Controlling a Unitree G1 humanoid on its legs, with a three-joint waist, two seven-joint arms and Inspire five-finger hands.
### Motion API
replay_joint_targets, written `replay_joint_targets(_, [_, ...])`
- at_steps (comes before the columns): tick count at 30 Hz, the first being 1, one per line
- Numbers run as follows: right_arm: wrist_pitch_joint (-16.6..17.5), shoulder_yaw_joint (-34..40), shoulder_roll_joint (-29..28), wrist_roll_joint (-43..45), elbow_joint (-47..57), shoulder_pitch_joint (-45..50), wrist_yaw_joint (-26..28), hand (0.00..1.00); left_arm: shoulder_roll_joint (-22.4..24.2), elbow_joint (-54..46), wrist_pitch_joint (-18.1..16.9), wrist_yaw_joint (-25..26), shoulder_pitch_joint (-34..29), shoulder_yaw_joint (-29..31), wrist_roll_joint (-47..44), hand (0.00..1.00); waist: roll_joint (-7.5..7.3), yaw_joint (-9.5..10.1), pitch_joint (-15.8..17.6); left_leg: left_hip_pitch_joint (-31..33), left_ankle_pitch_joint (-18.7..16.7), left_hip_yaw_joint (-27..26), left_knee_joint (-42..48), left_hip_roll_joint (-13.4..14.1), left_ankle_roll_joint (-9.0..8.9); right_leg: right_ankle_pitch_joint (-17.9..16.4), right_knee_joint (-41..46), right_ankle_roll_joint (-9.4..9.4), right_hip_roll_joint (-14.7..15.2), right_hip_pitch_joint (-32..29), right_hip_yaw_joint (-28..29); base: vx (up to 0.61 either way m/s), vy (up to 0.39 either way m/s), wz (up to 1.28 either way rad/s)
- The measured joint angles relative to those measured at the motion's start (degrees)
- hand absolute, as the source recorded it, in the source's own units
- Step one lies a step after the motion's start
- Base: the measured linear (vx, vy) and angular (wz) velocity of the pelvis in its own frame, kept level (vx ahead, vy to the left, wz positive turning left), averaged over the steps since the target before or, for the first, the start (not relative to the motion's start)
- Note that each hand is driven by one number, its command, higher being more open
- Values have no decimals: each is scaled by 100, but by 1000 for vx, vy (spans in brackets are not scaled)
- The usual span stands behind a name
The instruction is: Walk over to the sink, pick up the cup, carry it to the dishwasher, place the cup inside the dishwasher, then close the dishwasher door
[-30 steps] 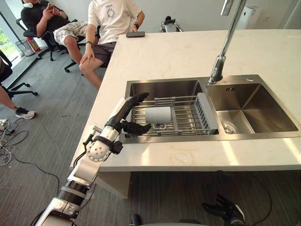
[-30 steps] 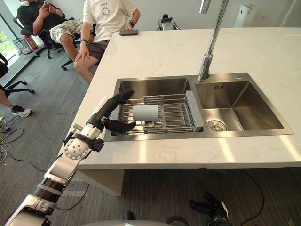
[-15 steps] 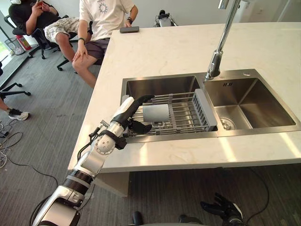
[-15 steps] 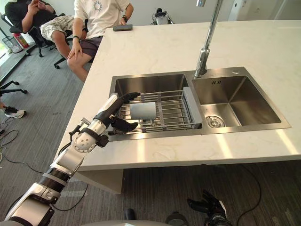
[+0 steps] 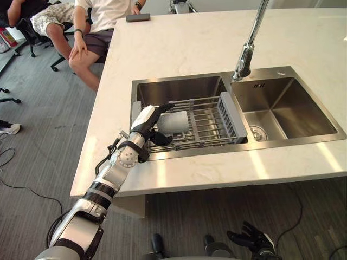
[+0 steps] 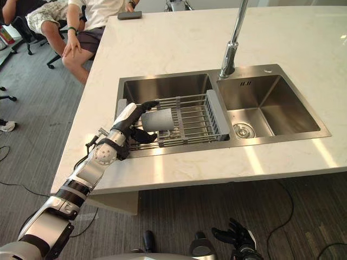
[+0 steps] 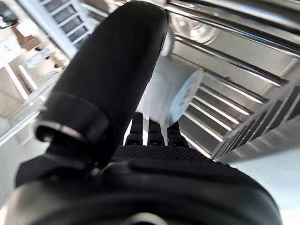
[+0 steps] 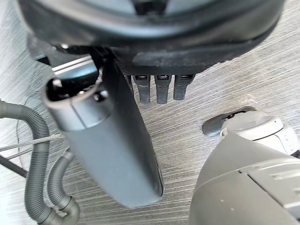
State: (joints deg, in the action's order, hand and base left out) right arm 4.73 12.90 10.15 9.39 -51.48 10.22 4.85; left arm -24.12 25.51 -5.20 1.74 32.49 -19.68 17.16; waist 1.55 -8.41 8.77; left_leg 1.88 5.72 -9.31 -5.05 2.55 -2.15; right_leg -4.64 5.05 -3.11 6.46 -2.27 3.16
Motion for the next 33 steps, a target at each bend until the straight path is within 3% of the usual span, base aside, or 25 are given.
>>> replay_joint_targets(4, [12, -80, -25, 1, 75, -81, 1, 90, -54, 213, 66, 1, 466, -167, 315, 90, 15, -9, 144, 50, -4, -80, 0, 37, -6, 6, 12, 7, -36, -79, 69, 15, -19, -9])
replay_joint_targets(5, [16, -120, -38, 1, 114, -80, 7, 90, -51, 275, 107, 4, 550, -217, 462, 30, 18, -31, 159, 52, -9, -100, 0, 45, -15, 7, 14, 8, -45, -90, 91, 16, -27, -10])
replay_joint_targets(14, [112, -145, -93, 17, 255, -60, -12, 90, -8, 419, 150, 0, 1229, -449, 989, 30, 19, -87, 218, 147, 1, -230, 1, 41, -3, 3, 232, 4, -54, -352, 271, -18, -11, -9])
replay_joint_targets(27, [112, -205, -117, 60, 225, -36, -28, 90, 3, 394, 154, 11, 1211, -422, 713, 30, 33, -109, 228, 81, 36, -161, 1, 42, 1, 2, 251, 5, -57, -255, 199, -7, -13, 3])
replay_joint_targets(33, [100, -200, -117, 70, 106, 5, -25, 90, 181, -767, 118, 255, 564, -55, -211, 30, 31, -16, 229, -11, 36, -107, 1, 42, 1, -1, 243, 5, -52, -133, 145, -6, -11, 4])
